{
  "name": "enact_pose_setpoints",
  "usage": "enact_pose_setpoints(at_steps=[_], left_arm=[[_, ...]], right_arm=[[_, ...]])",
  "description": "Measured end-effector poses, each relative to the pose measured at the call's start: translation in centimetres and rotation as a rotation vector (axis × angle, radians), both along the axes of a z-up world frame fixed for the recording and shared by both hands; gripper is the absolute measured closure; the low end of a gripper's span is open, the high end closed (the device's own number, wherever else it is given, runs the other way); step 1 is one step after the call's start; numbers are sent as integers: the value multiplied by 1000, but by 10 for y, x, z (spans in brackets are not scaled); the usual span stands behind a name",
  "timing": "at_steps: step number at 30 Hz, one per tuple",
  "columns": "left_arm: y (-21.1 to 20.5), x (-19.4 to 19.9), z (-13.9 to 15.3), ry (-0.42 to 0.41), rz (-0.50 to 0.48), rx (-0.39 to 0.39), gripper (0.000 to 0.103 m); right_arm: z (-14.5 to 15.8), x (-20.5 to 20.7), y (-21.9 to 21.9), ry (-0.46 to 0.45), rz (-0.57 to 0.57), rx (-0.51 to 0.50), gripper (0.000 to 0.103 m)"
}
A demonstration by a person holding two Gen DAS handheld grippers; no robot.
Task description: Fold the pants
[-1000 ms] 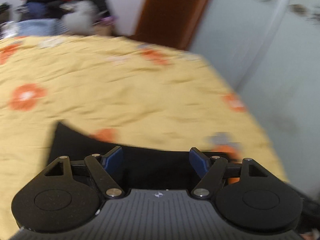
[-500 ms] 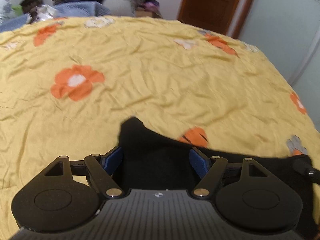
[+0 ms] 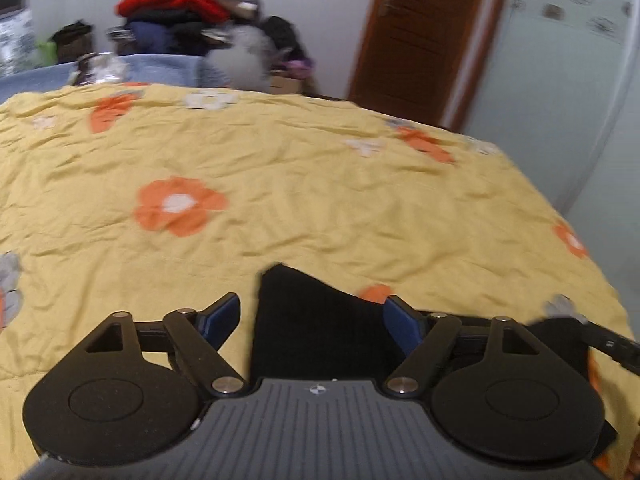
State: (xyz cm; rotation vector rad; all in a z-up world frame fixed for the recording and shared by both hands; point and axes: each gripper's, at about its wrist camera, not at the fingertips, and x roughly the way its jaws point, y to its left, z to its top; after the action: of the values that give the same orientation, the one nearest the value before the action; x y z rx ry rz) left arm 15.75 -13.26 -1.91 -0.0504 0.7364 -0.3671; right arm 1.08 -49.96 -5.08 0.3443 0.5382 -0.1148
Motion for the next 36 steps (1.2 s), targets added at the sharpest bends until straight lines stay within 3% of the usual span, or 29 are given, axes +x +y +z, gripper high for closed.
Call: enact_pose_setpoints(at_steps=[1,3,5,7,9,13,15,18,22,26,28,30,32,36], left_arm=[[-6,0,-2,16,-39,-7,19],[-19,4,-11,59,-91,-4,18],[-28,11,-26,74,-42,79,19],[-26,17,-34,74,-1,118,21],[-14,13,-28,84,13,74,18],[2,-10,-14,116,-18,-19,18],[4,-27,-12,128,-58,-43,17],[1,-53,-16,106,-114,-13,12],[-2,-62,-29,75,-137,105,15],[19,-61,-19,105,-85,32,6],[23,-54,-25,180,-92,37,5],[22,-53,-35,267,-128,60,4],[22,-68,-29,207,-139,91,6],[22,-92,-14,107,-112,95,5]], right_arm=[[3,-3,9,-17,60,-7,55],[4,-4,30,-23,173,-36,33],[-1,-4,46,-16,211,-142,34],[-15,3,45,85,152,-220,28],[-13,-7,35,58,95,-167,27],[11,-34,59,-34,-40,-395,27],[20,-44,71,-93,59,-362,26],[12,-44,83,-58,260,-230,27],[-13,-43,80,59,215,-245,27],[2,-64,67,-2,166,-172,26],[3,-70,64,-27,175,-157,26],[-9,-64,62,59,211,-152,26],[-14,-60,68,87,186,-219,26],[0,-69,66,45,147,-176,26]])
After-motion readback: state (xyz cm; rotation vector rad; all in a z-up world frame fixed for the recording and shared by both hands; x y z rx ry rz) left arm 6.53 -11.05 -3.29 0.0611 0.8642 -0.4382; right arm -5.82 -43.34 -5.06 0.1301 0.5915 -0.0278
